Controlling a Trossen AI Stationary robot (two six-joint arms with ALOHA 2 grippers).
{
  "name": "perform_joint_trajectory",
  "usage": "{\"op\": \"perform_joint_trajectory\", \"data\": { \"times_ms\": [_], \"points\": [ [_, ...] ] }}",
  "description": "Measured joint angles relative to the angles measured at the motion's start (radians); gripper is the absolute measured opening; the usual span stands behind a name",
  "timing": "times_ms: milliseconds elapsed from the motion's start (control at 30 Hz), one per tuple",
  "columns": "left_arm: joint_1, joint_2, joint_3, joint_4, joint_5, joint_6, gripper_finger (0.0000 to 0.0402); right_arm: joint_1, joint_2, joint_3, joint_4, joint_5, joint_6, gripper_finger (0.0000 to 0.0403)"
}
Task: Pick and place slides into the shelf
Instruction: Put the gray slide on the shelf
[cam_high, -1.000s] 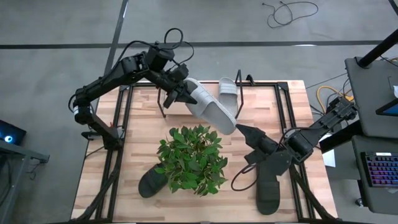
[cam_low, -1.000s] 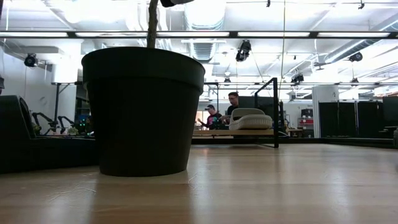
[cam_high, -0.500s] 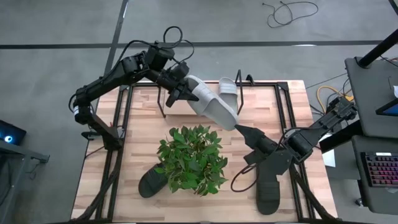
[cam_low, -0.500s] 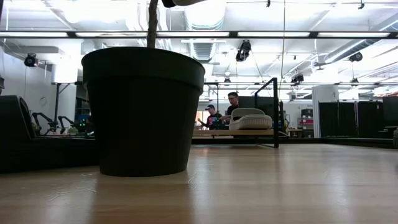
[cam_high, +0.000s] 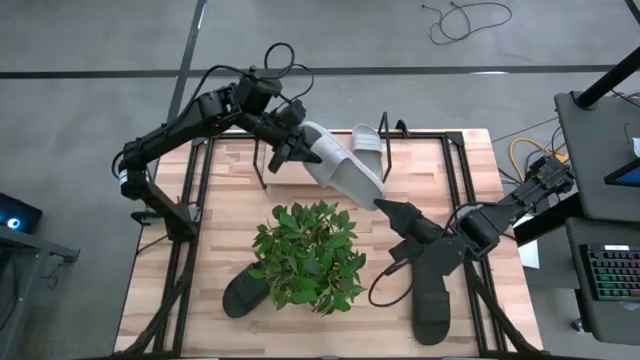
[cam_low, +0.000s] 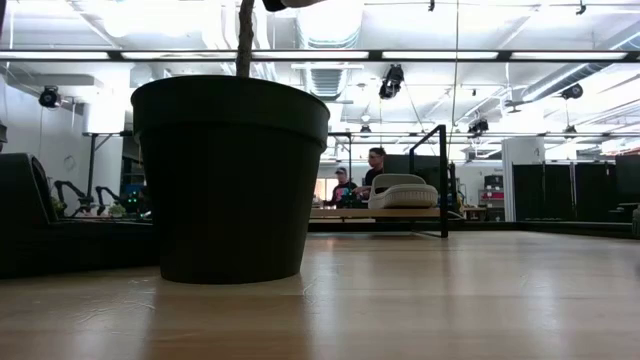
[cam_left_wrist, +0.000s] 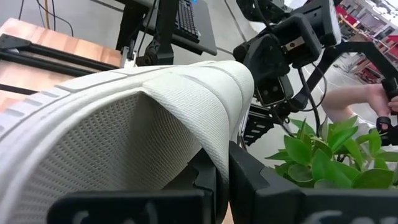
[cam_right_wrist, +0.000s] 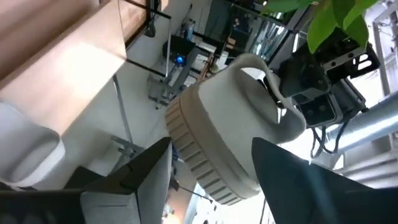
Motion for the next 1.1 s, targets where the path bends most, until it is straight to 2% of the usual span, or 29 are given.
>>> {"op": "perform_joint_trajectory", "data": {
  "times_ms": [167, 500, 633, 833, 1000, 1100],
  "points": [
    [0.000, 0.023, 0.000, 0.000, 0.003, 0.000, 0.0000, -0.017, 0.000, -0.001, 0.048, -0.085, 0.002, 0.0215],
    [-0.001, 0.034, 0.000, 0.020, 0.023, 0.000, 0.0000, -0.081, 0.007, -0.001, 0.057, -0.082, 0.002, 0.0209],
    [-0.001, 0.029, -0.001, 0.029, 0.022, 0.000, 0.0000, -0.088, 0.009, -0.001, 0.054, -0.080, 0.020, 0.0168],
    [-0.001, 0.027, -0.001, 0.034, 0.018, 0.004, 0.0000, -0.087, 0.016, -0.002, 0.052, -0.081, 0.021, 0.0054],
    [0.001, 0.027, -0.001, 0.068, 0.011, 0.005, 0.0000, -0.087, 0.019, -0.002, 0.060, -0.076, 0.039, 0.0046],
    [0.001, 0.026, -0.001, 0.103, -0.032, 0.011, 0.0001, -0.088, 0.019, -0.002, 0.060, -0.072, 0.067, 0.0046]
  ]
}}
